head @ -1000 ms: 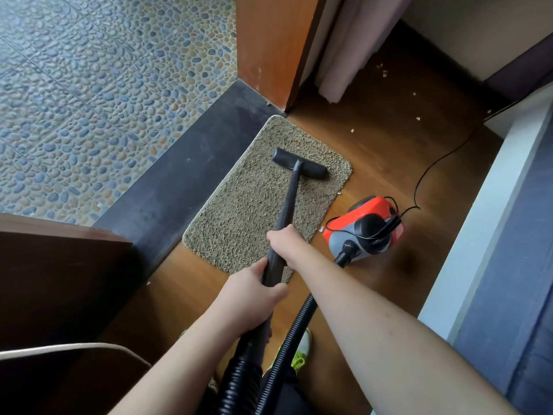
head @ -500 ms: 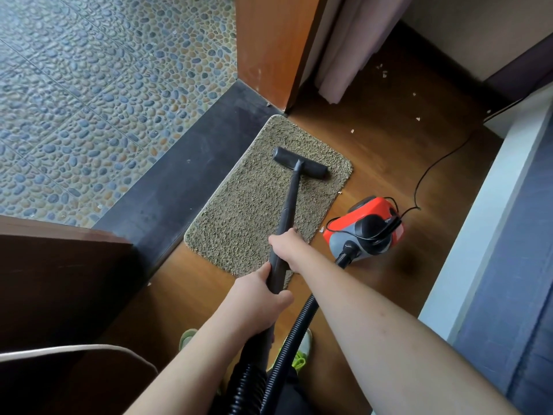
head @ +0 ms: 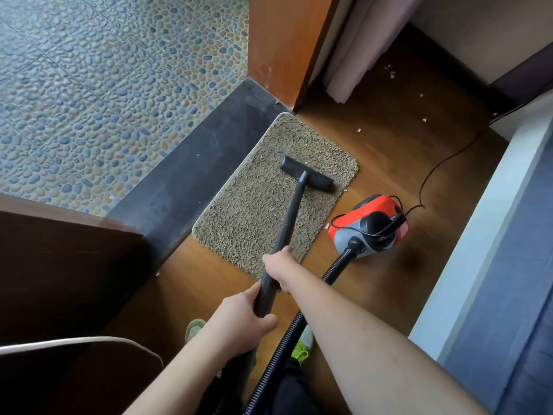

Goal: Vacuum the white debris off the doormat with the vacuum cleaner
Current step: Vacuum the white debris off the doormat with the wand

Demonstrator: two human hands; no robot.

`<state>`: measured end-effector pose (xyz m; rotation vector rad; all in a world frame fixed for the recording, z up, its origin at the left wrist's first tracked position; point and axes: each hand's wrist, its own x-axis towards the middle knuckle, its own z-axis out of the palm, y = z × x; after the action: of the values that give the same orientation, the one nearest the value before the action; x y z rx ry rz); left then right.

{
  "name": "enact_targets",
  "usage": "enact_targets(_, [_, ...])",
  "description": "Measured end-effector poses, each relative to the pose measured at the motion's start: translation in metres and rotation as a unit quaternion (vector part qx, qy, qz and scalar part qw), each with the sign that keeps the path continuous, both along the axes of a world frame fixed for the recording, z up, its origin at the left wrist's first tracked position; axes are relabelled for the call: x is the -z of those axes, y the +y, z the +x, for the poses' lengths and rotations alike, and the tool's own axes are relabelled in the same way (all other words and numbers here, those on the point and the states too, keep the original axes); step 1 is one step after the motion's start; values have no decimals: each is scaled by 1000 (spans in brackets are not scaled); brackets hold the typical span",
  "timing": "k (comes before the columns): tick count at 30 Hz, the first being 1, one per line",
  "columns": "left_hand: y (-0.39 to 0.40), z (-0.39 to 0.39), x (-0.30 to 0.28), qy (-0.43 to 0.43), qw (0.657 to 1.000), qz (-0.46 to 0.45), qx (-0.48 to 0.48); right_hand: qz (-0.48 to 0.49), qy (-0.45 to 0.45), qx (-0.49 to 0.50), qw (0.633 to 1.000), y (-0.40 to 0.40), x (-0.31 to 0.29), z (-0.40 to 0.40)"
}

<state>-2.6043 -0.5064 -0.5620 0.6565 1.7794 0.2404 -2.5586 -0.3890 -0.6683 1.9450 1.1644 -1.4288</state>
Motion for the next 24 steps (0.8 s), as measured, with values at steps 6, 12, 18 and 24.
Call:
enact_targets(6, [-30,-6,-3,9,999,-27,20,-23,-30,-33,999,-31,-2,-2])
enact_targets(12, [-44,-20,-12,9,998,-43,38,-50,-40,-20,998,-46,-6,-12])
enact_targets(18, [-48,-17,-18,14,997,-47,51,-48,-33,-3,998,-50,-13,-9])
enact_targets(24, [-36,-11,-22,-6,1000,-21,2,18,8,30,999,-35,-8,2])
